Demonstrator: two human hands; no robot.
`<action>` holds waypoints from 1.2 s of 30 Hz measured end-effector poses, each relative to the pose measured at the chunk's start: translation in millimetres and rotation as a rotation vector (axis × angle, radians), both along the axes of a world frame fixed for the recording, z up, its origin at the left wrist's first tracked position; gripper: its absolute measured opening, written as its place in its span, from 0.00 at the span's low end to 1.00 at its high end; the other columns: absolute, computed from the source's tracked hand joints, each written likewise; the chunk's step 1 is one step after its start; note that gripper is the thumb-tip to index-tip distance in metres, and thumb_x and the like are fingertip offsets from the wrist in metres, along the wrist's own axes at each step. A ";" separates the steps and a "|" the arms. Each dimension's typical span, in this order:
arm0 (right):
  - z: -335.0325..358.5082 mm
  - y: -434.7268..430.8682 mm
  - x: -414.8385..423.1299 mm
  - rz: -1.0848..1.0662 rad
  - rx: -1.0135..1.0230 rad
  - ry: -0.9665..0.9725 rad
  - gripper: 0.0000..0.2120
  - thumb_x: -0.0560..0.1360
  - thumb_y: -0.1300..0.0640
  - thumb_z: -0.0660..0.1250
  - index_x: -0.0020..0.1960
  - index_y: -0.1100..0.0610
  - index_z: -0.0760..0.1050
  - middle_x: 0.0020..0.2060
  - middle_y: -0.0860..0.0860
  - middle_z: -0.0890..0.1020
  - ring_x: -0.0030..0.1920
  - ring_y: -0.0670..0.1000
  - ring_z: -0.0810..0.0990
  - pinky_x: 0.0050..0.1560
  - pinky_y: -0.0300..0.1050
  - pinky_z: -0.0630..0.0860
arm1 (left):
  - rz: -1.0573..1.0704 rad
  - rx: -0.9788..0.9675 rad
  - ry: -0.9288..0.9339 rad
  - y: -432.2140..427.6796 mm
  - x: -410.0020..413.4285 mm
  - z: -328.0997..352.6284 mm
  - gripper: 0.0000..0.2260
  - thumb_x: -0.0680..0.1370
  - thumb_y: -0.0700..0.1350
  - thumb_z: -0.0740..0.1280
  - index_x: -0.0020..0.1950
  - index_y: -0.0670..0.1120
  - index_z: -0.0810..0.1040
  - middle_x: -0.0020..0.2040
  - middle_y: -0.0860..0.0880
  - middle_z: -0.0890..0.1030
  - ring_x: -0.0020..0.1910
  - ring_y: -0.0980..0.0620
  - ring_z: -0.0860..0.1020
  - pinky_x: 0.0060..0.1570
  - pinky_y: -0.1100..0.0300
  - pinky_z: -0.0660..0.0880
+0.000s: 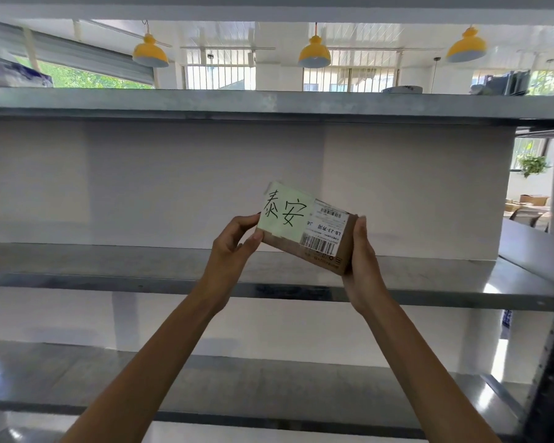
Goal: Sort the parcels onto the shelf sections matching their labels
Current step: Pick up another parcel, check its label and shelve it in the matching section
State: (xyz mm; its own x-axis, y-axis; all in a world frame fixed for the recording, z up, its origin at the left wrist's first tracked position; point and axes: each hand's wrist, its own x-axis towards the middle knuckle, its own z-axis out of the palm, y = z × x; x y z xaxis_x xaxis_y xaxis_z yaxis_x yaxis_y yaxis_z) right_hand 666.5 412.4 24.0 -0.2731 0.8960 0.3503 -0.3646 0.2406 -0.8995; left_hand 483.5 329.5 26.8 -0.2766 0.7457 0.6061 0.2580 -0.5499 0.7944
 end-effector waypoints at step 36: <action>-1.6 0.0 -61.5 0.284 0.042 -0.147 0.23 0.77 0.48 0.61 0.71 0.45 0.63 0.62 0.47 0.78 0.56 0.44 0.79 0.48 0.39 0.79 | 0.209 -0.181 -0.337 -43.0 -41.7 -15.0 0.11 0.79 0.40 0.63 0.60 0.44 0.72 0.59 0.50 0.81 0.58 0.48 0.76 0.57 0.53 0.75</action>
State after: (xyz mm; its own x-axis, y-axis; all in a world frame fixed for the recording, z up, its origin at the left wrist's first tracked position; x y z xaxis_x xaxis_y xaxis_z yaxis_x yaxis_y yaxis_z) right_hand 605.0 412.5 22.4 -0.5607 0.7623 0.3234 -0.2891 0.1857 -0.9391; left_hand 441.8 286.5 11.8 -0.5927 0.7388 0.3207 0.0586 -0.3576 0.9320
